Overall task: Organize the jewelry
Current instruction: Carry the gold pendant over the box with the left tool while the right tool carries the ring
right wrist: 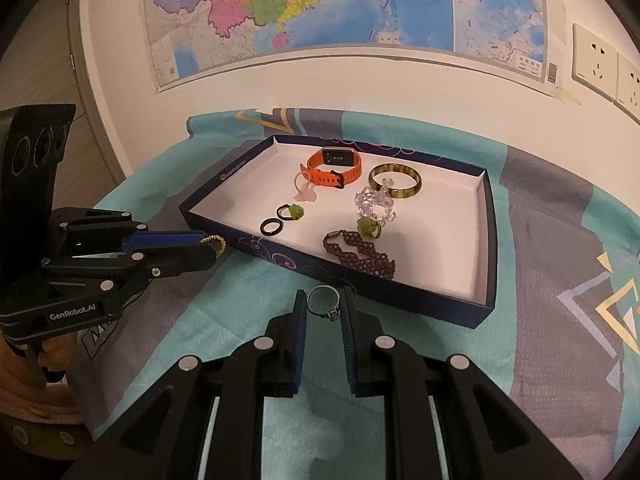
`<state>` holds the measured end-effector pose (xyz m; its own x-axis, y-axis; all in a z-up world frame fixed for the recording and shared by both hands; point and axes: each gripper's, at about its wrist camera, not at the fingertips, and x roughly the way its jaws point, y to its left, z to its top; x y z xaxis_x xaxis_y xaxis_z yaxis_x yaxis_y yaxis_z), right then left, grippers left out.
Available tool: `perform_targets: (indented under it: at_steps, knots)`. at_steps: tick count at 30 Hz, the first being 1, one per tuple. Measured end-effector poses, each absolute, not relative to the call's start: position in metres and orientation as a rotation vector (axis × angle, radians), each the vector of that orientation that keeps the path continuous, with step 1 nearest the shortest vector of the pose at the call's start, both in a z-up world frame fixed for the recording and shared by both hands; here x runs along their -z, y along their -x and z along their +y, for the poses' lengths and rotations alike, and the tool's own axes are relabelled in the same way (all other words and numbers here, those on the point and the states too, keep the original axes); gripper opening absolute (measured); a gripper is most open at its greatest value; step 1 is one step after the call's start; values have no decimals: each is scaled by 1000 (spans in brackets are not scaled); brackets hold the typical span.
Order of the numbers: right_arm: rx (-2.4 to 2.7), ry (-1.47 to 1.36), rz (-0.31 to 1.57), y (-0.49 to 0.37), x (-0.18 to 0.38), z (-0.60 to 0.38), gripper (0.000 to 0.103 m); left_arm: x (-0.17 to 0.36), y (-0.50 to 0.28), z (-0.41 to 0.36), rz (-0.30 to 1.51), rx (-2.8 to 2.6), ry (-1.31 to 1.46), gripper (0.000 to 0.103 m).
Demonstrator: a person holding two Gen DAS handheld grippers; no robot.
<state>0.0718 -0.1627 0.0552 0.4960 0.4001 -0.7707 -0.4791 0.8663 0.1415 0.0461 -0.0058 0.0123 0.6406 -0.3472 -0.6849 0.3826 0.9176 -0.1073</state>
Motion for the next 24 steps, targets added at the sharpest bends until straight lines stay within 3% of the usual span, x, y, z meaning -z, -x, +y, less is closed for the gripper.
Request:
perform_targets:
  at_steps: [24]
  knots:
    - [-526,101,884,-85,-59,-163,15,-21,-58,1,742,389,-47,12]
